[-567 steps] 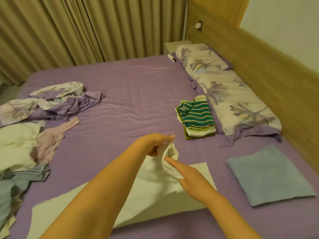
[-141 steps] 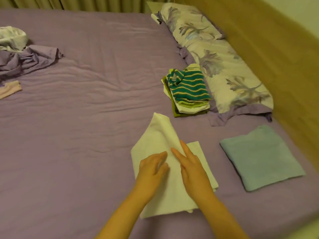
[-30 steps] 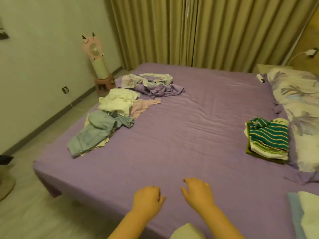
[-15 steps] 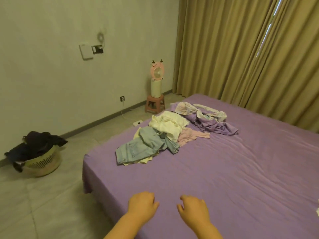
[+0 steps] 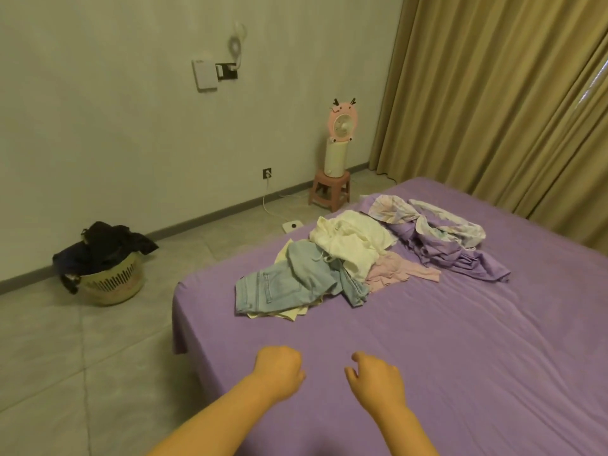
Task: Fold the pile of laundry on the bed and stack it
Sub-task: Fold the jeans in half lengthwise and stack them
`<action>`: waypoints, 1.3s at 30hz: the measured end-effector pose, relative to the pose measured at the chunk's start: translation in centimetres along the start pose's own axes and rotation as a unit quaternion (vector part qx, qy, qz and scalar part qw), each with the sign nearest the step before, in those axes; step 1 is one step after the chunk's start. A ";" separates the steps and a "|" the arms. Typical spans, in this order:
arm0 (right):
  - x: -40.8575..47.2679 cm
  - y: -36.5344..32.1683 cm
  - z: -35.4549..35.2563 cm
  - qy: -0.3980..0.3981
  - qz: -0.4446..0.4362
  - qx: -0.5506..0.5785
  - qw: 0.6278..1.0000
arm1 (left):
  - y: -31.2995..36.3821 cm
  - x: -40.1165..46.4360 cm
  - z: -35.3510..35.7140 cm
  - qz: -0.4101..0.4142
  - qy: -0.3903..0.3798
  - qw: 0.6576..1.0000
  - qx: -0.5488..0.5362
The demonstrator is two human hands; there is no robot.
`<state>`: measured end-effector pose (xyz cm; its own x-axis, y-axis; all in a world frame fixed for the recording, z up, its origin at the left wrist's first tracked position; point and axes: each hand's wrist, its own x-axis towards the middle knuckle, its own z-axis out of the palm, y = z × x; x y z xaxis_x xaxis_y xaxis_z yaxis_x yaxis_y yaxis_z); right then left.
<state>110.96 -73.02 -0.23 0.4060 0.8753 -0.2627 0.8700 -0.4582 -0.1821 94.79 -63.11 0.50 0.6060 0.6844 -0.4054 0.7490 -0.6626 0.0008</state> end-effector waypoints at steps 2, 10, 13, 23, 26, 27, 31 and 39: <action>2.1 0.3 -0.6 -0.001 0.014 -0.002 1.000 | -1.3 2.8 -0.6 0.013 -0.016 1.000 0.016; 13.4 -1.3 -2.2 -0.061 0.101 -0.010 0.993 | -8.4 18.4 -3.5 0.080 -0.070 0.993 0.041; 19.3 -3.6 -2.3 -0.112 0.103 -0.020 0.988 | -12.0 24.3 -4.3 0.099 -0.080 0.991 0.031; 35.4 -8.3 3.8 -0.222 0.071 -0.012 0.972 | -25.2 39.4 -0.5 0.050 -0.138 0.988 -0.047; 39.0 -9.1 4.8 -0.201 0.061 -0.009 0.978 | -27.1 42.1 1.9 0.032 -0.145 0.987 -0.064; 39.8 -9.3 5.1 -0.199 0.057 -0.011 0.978 | -27.5 42.8 2.6 0.027 -0.145 0.987 -0.070; 41.8 -10.2 5.8 -0.196 0.034 -0.025 0.980 | -28.2 44.9 4.3 0.001 -0.166 0.979 -0.121; 41.8 -10.3 4.8 -0.184 0.008 -0.004 0.983 | -27.1 45.3 4.5 -0.065 -0.158 0.977 -0.127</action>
<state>117.66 -32.44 -13.89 0.2916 0.7529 -0.5899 0.8674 -0.4682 -0.1687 100.77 -15.54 -22.00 0.4174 0.6032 -0.6796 0.8811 -0.4518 0.1402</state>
